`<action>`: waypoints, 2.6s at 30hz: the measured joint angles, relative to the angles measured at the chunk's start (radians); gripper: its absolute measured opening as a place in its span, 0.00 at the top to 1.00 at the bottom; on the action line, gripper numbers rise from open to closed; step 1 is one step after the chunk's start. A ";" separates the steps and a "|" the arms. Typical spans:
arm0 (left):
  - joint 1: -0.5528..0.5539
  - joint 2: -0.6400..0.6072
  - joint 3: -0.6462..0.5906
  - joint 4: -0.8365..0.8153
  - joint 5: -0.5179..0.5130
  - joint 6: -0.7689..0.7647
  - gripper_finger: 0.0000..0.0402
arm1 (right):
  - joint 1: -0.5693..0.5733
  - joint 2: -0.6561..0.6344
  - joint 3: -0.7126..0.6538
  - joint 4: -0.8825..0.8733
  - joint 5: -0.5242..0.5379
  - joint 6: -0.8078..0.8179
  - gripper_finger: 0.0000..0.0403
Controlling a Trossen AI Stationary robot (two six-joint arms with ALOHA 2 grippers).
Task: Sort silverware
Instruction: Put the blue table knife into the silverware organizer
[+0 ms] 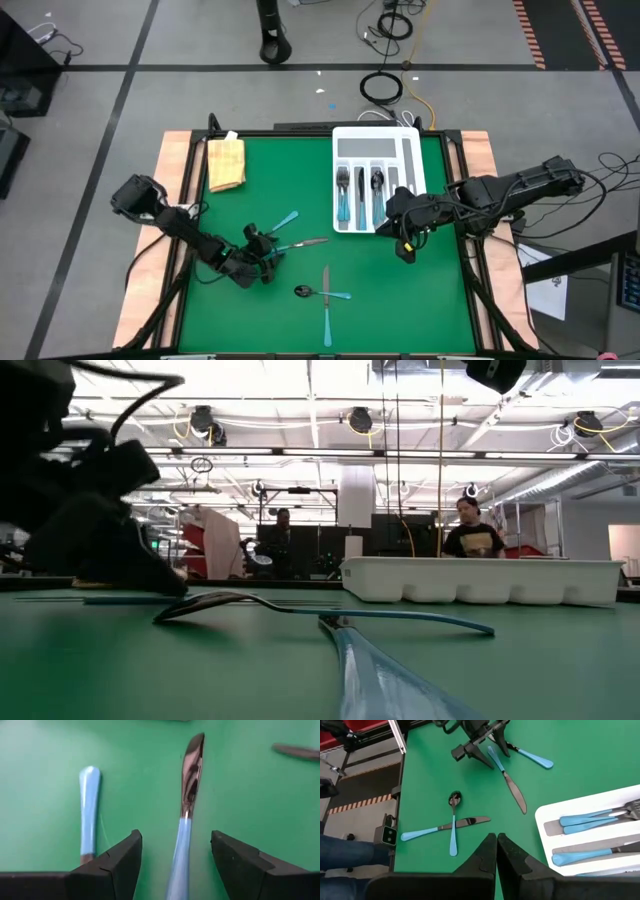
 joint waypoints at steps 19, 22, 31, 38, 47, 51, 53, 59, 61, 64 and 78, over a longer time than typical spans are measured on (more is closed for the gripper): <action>-0.014 0.297 0.007 0.196 -0.102 -0.123 0.79 | -0.002 0.000 0.000 0.019 0.025 -0.002 1.00; -0.012 0.297 0.007 0.181 -0.129 -0.125 0.93 | -0.002 0.000 0.000 0.033 0.025 -0.002 1.00; -0.008 0.221 -0.004 0.154 -0.051 -0.151 0.92 | 0.000 -0.001 0.000 0.072 0.019 0.007 1.00; 0.015 0.111 -0.005 0.073 0.013 -0.184 0.93 | 0.001 -0.001 0.000 0.072 0.019 0.016 1.00; 0.018 0.034 -0.008 0.005 0.000 -0.185 0.93 | 0.001 -0.001 0.000 0.072 0.019 0.017 1.00; 0.019 0.007 -0.008 0.015 -0.046 -0.187 0.93 | 0.001 -0.001 0.000 0.071 0.019 0.013 1.00; 0.024 -0.014 -0.006 0.021 -0.073 -0.186 0.93 | 0.001 -0.001 0.000 0.071 0.019 0.002 1.00; 0.048 -0.054 -0.005 0.034 -0.129 -0.187 0.93 | 0.001 -0.001 0.000 0.071 0.019 -0.006 1.00; 0.066 -0.063 0.011 0.041 -0.137 -0.187 0.93 | 0.001 -0.001 0.000 0.071 0.019 -0.006 1.00; 0.102 -0.077 0.043 0.046 -0.144 -0.176 0.93 | 0.001 -0.004 0.000 0.054 0.040 -0.003 1.00; 0.348 -0.092 0.314 0.117 -0.016 0.064 0.93 | 0.001 -0.075 0.000 -0.278 0.364 0.258 1.00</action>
